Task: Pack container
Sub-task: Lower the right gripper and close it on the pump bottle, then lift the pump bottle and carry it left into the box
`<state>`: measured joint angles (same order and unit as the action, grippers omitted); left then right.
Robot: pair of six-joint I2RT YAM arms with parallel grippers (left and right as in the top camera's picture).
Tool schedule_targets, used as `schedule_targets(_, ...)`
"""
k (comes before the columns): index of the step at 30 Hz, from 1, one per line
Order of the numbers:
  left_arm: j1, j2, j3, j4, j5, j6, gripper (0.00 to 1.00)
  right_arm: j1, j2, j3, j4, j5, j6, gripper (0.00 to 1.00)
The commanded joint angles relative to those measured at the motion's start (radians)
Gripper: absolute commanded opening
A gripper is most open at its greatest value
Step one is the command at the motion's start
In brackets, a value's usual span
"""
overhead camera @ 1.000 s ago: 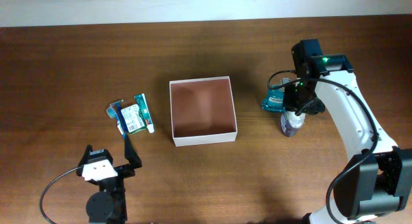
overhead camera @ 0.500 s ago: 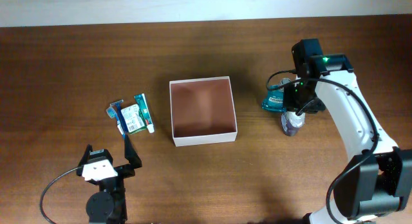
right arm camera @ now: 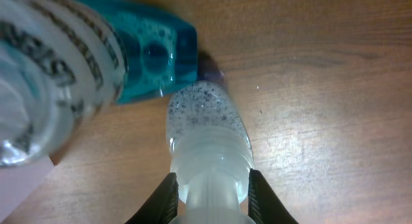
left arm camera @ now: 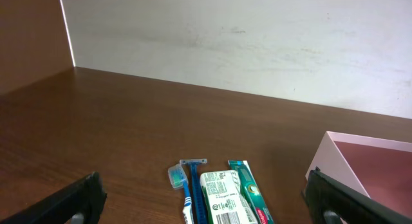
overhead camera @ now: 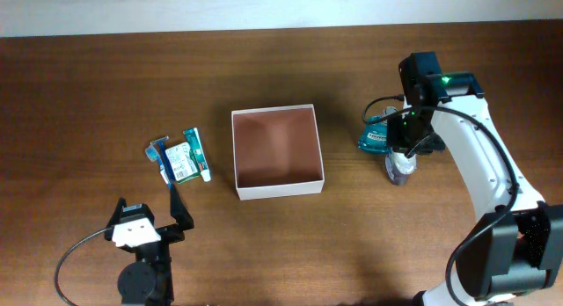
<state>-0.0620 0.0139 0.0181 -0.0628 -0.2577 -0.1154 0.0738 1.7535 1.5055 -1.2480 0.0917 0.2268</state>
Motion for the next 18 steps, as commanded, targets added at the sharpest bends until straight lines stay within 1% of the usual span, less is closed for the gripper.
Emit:
schedule_targets(1,0.006,-0.008,-0.008,0.003,0.008,0.016,0.99,0.003,-0.013,0.026,-0.032,0.025,-0.013,0.22)
schedule_targets(10,0.006,-0.008,-0.008,0.003,0.008,0.016,0.99,0.005,-0.050,0.105,-0.134,0.012,-0.013,0.22)
schedule_targets(14,0.006,-0.008,-0.008,0.003,0.008,0.016,0.99,0.005,-0.052,0.163,-0.215,-0.087,-0.013,0.22)
schedule_targets(18,0.006,-0.008,-0.008,0.003,0.008,0.016,0.99,0.007,-0.053,0.219,-0.259,-0.214,-0.013,0.22)
